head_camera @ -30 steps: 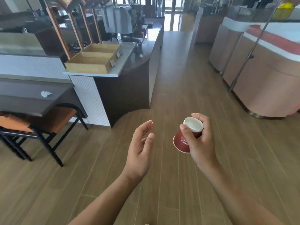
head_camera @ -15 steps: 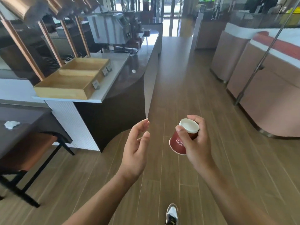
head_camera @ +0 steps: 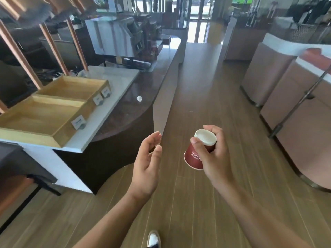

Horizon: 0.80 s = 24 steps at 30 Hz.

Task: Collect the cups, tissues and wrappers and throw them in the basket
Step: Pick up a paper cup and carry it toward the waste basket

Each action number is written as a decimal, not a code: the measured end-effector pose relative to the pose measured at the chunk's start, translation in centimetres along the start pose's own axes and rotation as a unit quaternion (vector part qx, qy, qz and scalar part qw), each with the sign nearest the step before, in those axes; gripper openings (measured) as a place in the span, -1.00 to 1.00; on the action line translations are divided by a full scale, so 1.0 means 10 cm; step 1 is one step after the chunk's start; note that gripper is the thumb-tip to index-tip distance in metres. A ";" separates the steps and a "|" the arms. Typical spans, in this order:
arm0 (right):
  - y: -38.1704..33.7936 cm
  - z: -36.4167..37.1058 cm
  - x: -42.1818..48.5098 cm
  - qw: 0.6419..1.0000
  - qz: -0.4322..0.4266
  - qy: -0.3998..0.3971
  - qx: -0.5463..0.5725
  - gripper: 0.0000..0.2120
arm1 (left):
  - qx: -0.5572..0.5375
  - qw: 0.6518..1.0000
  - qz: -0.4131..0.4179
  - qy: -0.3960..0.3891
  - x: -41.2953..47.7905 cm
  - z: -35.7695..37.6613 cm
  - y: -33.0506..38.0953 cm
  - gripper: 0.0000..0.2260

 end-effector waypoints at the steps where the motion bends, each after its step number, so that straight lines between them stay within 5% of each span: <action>1: 0.08 0.03 0.20 1.000 0.001 -0.001 -0.001 -0.52 | -0.003 1.000 -0.004 -0.001 0.20 0.08 -0.07 -0.64; 24: 1.61 0.73 5.14 0.999 -0.026 0.032 -0.002 -0.44 | 0.039 0.998 0.024 -0.041 5.24 1.58 -1.26 -0.70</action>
Point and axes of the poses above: each hand's wrist, its own x-axis towards the middle knuckle, its own z-axis out of the palm, y = z × x, the point moved 10 cm from there along x, towards the middle knuckle, and after that the axes turned 14 degrees about x, right-handed, at the moved point
